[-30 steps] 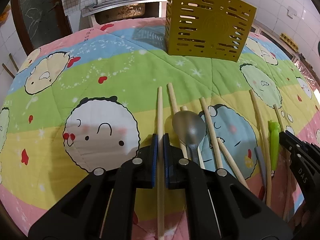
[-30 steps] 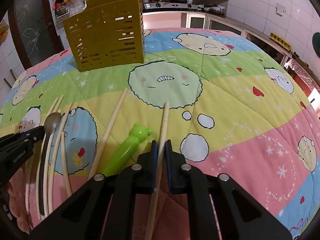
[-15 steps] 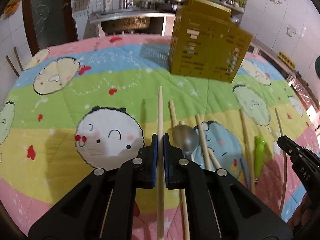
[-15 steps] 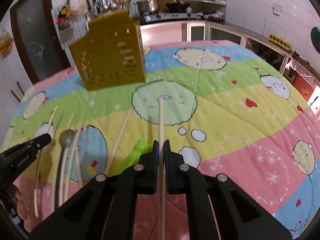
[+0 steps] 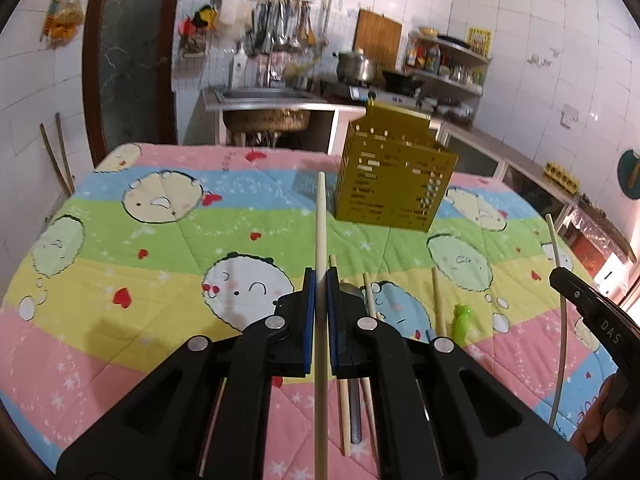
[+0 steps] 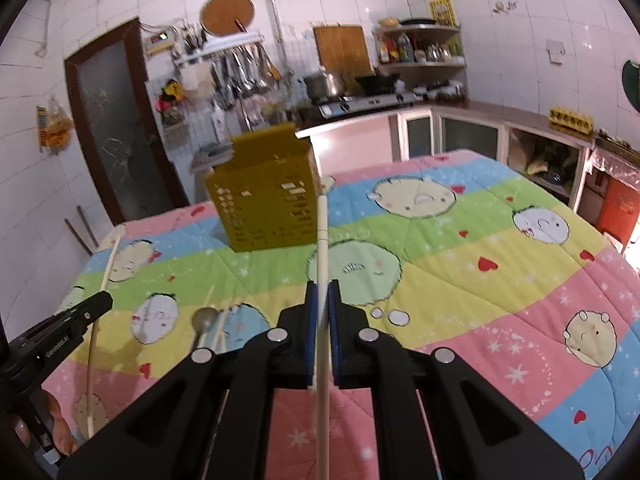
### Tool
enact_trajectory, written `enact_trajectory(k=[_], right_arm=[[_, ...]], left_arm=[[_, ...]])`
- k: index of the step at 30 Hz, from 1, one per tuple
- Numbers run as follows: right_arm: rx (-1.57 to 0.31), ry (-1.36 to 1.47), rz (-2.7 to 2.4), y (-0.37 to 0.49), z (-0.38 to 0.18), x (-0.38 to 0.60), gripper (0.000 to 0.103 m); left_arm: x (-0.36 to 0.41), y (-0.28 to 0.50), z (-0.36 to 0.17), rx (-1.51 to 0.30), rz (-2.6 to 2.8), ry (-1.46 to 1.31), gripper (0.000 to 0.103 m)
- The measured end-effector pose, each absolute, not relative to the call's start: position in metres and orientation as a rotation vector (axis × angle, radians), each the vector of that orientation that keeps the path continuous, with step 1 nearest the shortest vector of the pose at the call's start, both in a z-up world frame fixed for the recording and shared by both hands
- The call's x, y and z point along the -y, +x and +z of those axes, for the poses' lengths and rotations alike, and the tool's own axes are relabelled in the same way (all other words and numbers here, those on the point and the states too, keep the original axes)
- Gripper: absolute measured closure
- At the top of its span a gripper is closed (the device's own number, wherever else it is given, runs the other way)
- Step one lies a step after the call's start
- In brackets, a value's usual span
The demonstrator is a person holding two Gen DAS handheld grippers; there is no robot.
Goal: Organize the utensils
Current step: 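Lift both held chopsticks and carry them over the olive-green slotted holder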
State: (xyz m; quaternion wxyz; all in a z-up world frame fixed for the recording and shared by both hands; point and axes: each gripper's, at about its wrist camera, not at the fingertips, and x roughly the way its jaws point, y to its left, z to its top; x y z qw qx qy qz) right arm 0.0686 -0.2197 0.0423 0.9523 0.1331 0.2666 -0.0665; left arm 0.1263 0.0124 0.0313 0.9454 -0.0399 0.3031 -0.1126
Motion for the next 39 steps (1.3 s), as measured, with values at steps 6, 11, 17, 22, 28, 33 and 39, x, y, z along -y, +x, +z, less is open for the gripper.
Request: enact_trajectory(k=[6, 11, 17, 22, 28, 33, 39], right_arm=[[-0.506, 0.249, -0.108, 0.054, 0.048, 0.211, 0.097], [-0.487, 0.222, -0.099, 0.044, 0.049, 0.205, 0.097], [-0.469, 0.231, -0.092, 0.034, 0.048, 0.207, 0.097], [-0.451, 0.234, -0.095, 0.027, 0.049, 0.209, 0.097], [-0.405, 0.216, -0.105, 0.025, 0.06, 0.211, 0.097], [-0.364, 0.204, -0.11, 0.034, 0.075, 0.215, 0.097], [-0.305, 0.182, -0.101, 0.058, 0.108, 0.219, 0.097]], left_arm=[[-0.017, 0.107, 0.034, -0.594, -0.218, -0.096, 0.099], [-0.023, 0.094, 0.034, -0.572, -0.214, -0.117, 0.099], [-0.026, 0.081, 0.034, -0.554, -0.208, -0.112, 0.099], [-0.028, 0.074, 0.036, -0.532, -0.211, -0.112, 0.099], [-0.027, 0.07, 0.051, -0.466, -0.23, -0.114, 0.099], [-0.022, 0.081, 0.072, -0.424, -0.256, -0.109, 0.099], [-0.008, 0.102, 0.108, -0.371, -0.319, -0.095, 0.099]])
